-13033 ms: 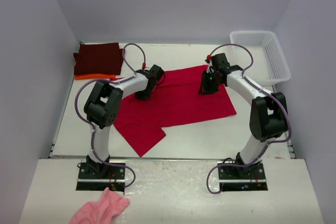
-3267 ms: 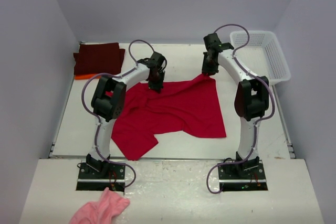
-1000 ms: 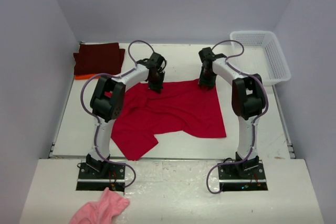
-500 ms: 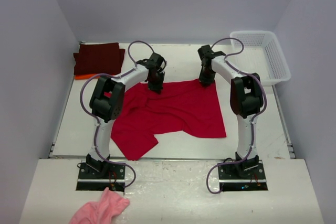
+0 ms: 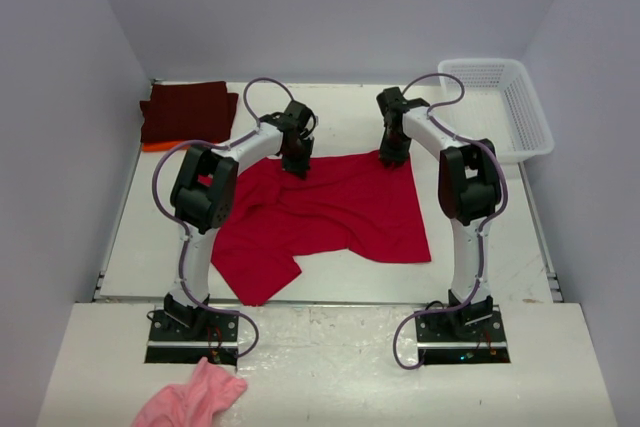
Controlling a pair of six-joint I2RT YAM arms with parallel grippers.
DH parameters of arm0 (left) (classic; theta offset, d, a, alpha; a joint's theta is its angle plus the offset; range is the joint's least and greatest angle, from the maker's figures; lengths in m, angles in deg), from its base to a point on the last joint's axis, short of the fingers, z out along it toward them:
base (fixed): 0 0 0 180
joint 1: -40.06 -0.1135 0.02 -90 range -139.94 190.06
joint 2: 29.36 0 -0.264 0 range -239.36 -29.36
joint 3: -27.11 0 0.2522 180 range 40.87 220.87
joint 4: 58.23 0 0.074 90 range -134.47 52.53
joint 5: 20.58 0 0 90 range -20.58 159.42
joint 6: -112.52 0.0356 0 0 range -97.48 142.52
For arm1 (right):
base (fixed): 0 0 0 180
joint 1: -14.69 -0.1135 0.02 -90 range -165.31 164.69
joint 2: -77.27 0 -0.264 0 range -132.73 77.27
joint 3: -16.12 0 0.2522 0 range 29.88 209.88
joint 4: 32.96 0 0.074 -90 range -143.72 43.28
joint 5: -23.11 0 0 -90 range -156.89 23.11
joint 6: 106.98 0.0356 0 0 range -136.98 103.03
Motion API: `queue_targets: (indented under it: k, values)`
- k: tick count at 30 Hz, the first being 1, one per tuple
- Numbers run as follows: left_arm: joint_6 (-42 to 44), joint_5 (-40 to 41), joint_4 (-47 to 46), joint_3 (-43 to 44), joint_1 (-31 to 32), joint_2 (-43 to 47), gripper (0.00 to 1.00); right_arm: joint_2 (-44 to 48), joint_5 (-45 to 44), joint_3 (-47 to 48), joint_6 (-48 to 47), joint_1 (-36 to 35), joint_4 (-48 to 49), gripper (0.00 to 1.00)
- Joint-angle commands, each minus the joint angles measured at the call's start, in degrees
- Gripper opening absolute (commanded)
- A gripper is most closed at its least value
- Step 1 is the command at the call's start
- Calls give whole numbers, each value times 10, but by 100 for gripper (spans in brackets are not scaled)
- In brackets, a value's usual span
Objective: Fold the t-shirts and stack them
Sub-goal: Fold the flattened tshirt in 1/3 of the way
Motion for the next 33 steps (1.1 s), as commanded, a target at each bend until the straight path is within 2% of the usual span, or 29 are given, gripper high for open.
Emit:
queue_targets:
  k: [1, 11, 18, 26, 29, 32, 33]
  values:
    - [13, -13, 1, -2, 0, 35, 0, 12, -5, 3, 10, -4, -3, 28]
    - [13, -13, 1, -2, 0, 30, 0, 22, -5, -23, 15, -11, 3, 26]
    - [12, -13, 5, 3, 0, 22, 0, 20, -13, -19, 13, -11, -1, 16]
    - [13, -12, 2, -3, -1, 28, 0, 2, -22, 27, 8, -10, -20, 24]
    - [14, -13, 1, -1, -1, 27, 0, -1, -23, 37, 5, -10, -24, 17]
    - [14, -13, 1, -2, -1, 25, 0, 0, -26, 41, 6, -10, -31, 0]
    - [14, -13, 1, -2, -1, 24, 0, 3, -27, 39, 7, -10, -32, 0]
